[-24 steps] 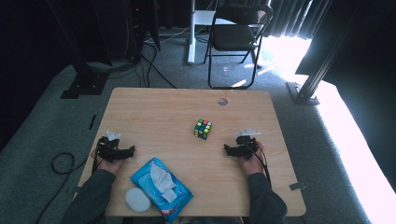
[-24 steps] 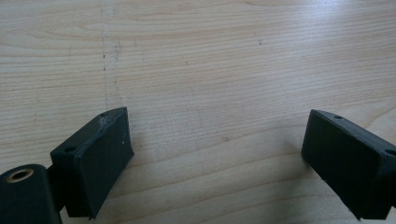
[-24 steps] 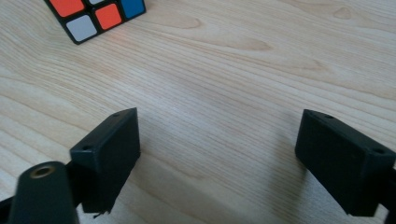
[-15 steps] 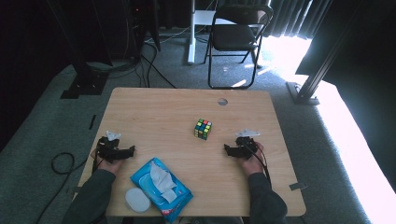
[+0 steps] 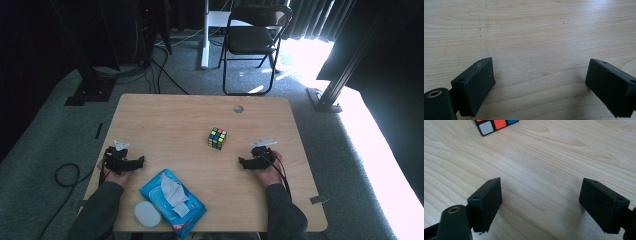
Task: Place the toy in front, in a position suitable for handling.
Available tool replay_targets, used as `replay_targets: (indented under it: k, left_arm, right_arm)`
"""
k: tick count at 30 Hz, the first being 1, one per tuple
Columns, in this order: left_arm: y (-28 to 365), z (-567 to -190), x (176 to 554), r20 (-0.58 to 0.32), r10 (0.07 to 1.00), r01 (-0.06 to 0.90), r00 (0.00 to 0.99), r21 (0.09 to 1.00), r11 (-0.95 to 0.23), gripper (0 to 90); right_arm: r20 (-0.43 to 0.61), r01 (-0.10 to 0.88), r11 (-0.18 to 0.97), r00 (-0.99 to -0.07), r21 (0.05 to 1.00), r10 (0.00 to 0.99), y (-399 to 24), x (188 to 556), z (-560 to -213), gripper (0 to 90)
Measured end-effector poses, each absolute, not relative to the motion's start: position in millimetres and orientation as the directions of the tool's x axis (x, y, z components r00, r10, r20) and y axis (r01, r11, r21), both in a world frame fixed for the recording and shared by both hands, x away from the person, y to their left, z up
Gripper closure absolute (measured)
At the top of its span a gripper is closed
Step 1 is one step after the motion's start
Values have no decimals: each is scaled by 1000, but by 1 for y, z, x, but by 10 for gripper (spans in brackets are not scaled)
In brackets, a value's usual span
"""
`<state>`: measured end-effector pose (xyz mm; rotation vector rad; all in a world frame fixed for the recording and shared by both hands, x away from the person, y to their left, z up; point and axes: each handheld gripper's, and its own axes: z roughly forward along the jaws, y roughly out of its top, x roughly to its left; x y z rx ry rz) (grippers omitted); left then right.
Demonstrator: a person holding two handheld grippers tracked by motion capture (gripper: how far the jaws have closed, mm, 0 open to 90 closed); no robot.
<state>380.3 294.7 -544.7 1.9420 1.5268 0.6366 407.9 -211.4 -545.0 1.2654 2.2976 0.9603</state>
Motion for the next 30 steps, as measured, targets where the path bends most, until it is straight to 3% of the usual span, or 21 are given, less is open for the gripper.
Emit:
replay_targets:
  k: [8, 13, 15, 16, 21, 22, 27, 30]
  left_arm:
    - [294, -545, 381, 14, 974, 695, 227, 698, -172, 84]
    - [294, -545, 381, 13, 974, 695, 226, 698, -171, 84]
    - [294, -545, 381, 13, 974, 695, 226, 698, -170, 85]
    - [294, -545, 381, 13, 974, 695, 225, 698, -170, 84]
    - [294, -545, 381, 14, 974, 695, 225, 698, -171, 84]
    - [294, -545, 381, 14, 974, 696, 225, 698, -171, 84]
    - [294, -545, 382, 14, 974, 696, 225, 698, -171, 84]
    - [294, -545, 381, 14, 974, 696, 224, 698, -170, 84]
  right_arm:
    - [56, 604, 338, -538, 722, 841, -214, 407, -541, 282]
    - [22, 568, 345, -540, 747, 842, -212, 403, -533, 472]
    - [22, 561, 346, -546, 752, 838, -213, 403, -532, 503]
    - [28, 551, 344, -557, 760, 830, -213, 402, -531, 574]
    - [17, 522, 349, -573, 779, 819, -211, 400, -529, 645]
    - [20, 515, 346, -578, 784, 816, -209, 399, -526, 693]
    - [25, 513, 356, -596, 781, 803, -203, 398, -522, 697]
    - [27, 513, 365, -606, 777, 795, -200, 398, -519, 651]
